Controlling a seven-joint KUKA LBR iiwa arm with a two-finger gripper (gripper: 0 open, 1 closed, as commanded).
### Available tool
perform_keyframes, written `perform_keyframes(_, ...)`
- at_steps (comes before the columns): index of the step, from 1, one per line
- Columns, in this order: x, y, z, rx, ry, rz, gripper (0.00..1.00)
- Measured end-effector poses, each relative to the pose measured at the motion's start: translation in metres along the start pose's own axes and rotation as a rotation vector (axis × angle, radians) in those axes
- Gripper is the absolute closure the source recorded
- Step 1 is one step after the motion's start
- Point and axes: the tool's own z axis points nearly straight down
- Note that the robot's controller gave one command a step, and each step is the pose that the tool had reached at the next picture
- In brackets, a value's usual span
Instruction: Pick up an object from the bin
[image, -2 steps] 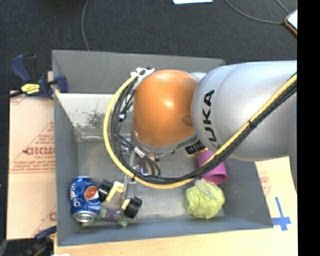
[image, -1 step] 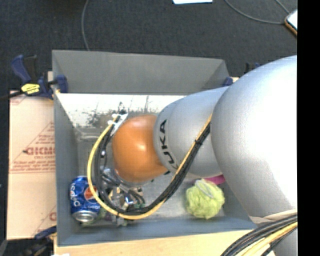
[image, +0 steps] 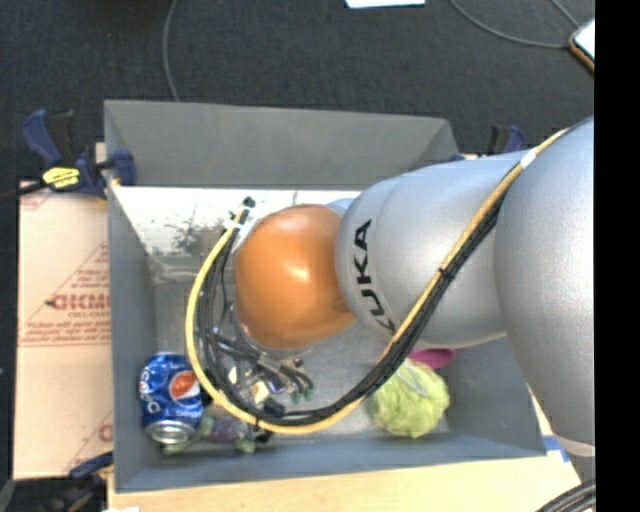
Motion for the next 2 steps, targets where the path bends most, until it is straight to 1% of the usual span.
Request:
perform_keyframes(1,-0.009,-0.034,0.062,0.001,0.006,0.088,0.00)
perform_keyframes(2,-0.037,-0.043,0.093,0.000,-0.007,-0.256,0.00)
